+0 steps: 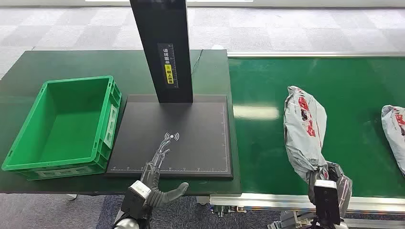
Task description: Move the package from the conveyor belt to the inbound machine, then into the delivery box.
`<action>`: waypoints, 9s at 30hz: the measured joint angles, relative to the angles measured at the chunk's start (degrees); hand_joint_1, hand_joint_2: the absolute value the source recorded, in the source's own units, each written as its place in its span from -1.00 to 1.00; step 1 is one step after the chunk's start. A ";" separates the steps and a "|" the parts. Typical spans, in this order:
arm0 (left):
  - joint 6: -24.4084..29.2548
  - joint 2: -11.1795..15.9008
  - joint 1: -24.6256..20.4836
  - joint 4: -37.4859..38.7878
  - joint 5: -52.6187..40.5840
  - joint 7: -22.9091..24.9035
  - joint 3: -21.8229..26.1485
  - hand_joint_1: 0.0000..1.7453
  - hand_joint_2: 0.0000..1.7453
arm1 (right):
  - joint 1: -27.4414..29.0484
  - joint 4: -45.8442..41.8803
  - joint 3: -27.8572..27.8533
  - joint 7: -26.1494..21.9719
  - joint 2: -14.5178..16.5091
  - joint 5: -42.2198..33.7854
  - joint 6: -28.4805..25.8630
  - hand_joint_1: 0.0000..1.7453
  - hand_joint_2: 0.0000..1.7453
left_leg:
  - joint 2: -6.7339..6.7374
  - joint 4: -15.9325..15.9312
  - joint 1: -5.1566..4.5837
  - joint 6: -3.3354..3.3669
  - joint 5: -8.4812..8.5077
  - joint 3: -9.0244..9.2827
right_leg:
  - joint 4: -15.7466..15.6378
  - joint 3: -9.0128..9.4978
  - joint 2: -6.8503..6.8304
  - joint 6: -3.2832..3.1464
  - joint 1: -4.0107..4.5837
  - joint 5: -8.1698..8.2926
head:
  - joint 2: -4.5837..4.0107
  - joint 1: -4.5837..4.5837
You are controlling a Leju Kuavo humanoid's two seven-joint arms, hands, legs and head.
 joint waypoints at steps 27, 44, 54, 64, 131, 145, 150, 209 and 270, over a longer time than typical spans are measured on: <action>-3.52 -1.25 -11.06 11.45 3.30 -6.12 -1.60 -1.00 1.00 | -38.54 30.32 45.13 -1.93 -1.49 34.31 19.36 1.00 1.00 | 0.02 0.02 0.00 0.04 0.29 -0.10 | 0.03 -0.08 0.00 0.04 0.00 0.22 | 0.00 -0.01; -3.56 -1.26 -11.07 12.09 3.30 -6.12 -1.66 -1.00 1.00 | -40.81 35.09 50.16 -2.30 -0.30 33.64 19.53 1.00 1.00 | -0.01 0.02 0.00 0.04 0.29 -0.09 | 0.03 -0.09 0.00 0.04 0.00 0.22 | 0.00 0.00; -3.56 -1.26 -11.07 12.21 3.30 -6.12 -1.66 -1.00 1.00 | -41.08 35.75 50.87 -2.30 -0.30 33.63 19.53 1.00 1.00 | -0.02 0.03 0.00 0.04 0.29 -0.09 | 0.03 -0.09 0.00 0.04 0.00 0.22 | 0.00 0.00; -2.31 -0.96 -10.39 12.04 3.24 -5.70 -1.50 -1.00 1.00 | -38.86 34.87 46.70 -1.43 -0.02 26.04 13.99 -1.00 1.00 | -0.10 0.02 0.00 0.04 0.29 -0.12 | 0.03 -0.10 -0.07 0.04 0.00 0.21 | 0.00 0.01; -1.23 -0.36 -9.04 11.39 2.76 -5.33 -0.90 -1.00 1.00 | -29.99 23.29 30.62 -3.19 1.10 16.70 4.52 -1.00 1.00 | -0.16 0.02 0.00 0.03 0.28 -0.15 | 0.03 -0.14 -0.15 0.05 0.00 0.20 | 0.00 0.00; -1.24 -0.36 -9.04 11.39 2.76 -5.33 -0.87 -1.00 1.00 | -29.99 23.29 30.61 -3.19 1.10 16.71 4.52 -1.00 1.00 | -0.16 0.02 0.00 0.03 0.28 -0.15 | 0.03 -0.14 -0.15 0.05 0.00 0.20 | 0.00 0.00; -1.22 -0.36 -9.04 11.39 2.76 -5.33 -0.87 -1.00 1.00 | -29.99 23.29 30.62 -3.19 1.10 16.70 4.52 -1.00 1.00 | -0.16 0.03 0.00 0.03 0.28 -0.15 | 0.03 -0.14 -0.15 0.05 0.00 0.20 | 0.00 0.00; -1.24 -0.50 -9.04 11.38 2.76 -5.33 -0.33 -1.00 1.00 | -29.99 23.29 30.60 -3.19 1.10 16.71 4.52 -1.00 1.00 | -0.16 0.03 0.00 0.03 0.28 -0.16 | 0.03 -0.14 -0.15 0.05 0.00 0.20 | 0.00 0.00; -1.22 -0.67 -9.05 11.38 2.76 -5.33 -0.33 -1.00 1.00 | -29.99 23.29 30.58 -3.19 1.10 16.69 4.52 -1.00 1.00 | -0.16 0.02 0.00 0.03 0.28 -0.16 | 0.03 -0.14 -0.15 0.05 0.00 0.20 | 0.00 0.00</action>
